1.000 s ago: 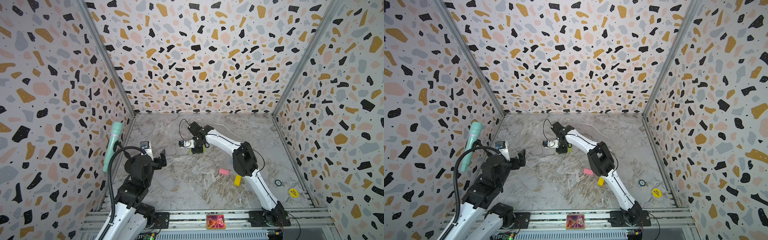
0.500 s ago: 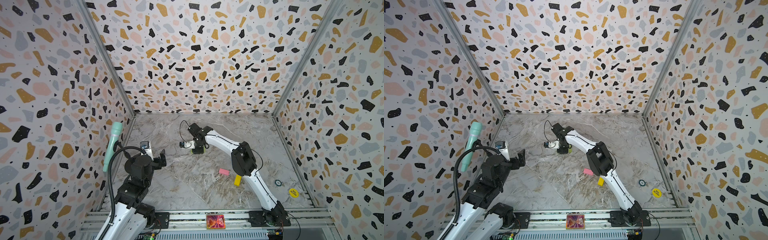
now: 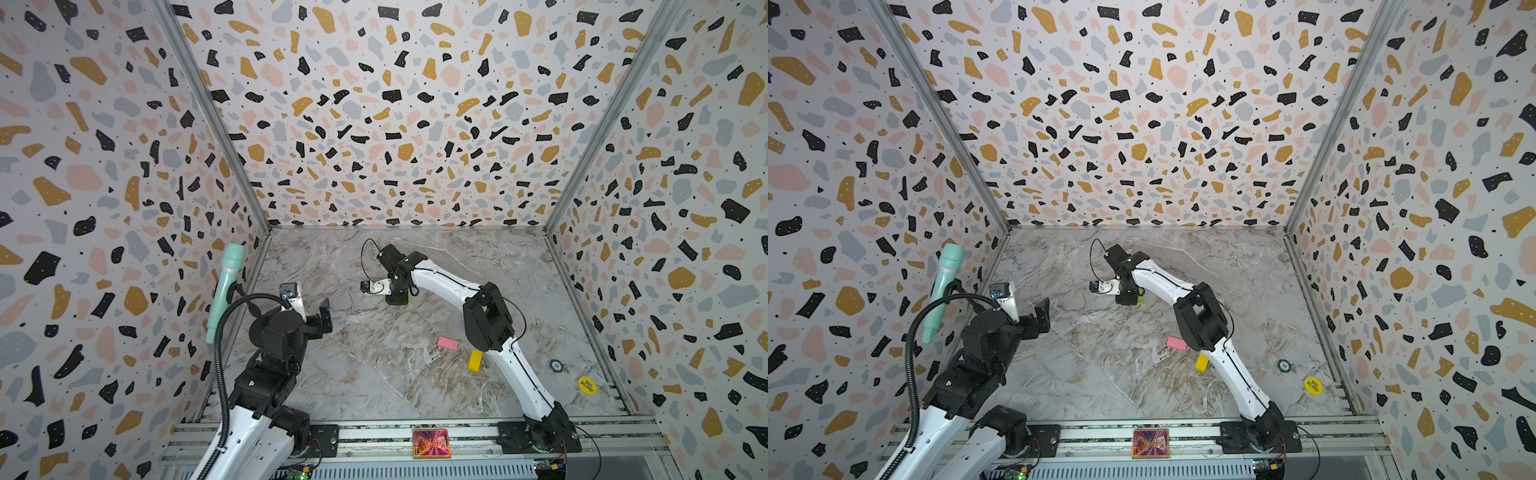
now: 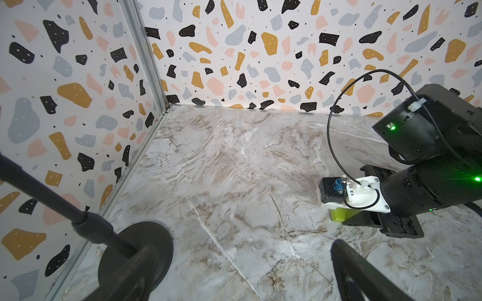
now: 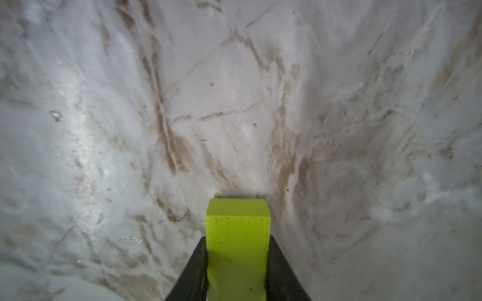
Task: Assemble the letter t with building blocks
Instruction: Assemble the building block at the center of the board.
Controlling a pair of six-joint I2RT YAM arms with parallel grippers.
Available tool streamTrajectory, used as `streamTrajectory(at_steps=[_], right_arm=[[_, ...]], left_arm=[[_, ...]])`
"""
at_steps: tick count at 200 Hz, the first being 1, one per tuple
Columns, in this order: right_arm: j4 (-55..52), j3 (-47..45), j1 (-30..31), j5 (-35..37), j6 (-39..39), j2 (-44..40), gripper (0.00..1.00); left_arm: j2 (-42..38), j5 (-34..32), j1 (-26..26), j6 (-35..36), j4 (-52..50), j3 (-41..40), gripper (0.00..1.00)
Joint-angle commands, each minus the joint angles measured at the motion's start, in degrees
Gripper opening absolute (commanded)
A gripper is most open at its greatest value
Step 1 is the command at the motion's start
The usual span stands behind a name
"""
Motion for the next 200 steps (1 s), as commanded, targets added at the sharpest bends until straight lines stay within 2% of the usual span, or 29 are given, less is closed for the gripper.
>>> streamTrajectory(at_steps=[1,55,200], right_arm=[[-0.7,0.1,-0.2,0.1,-0.3,0.5,0.16],[-1.2,-0.1,-0.2,-0.9,0.0,0.1,0.23],[-2.0,-0.2,-0.9,-2.9,0.7,-0.3,0.30]], left_arm=[[-0.4,-0.7,-0.3,0.6,1.9,-0.5,0.99],[-0.3,-0.7,-0.3,0.7,2.0,-0.5,0.99],[0.3,-0.7,-0.2,0.8,2.1,-0.5,1.00]])
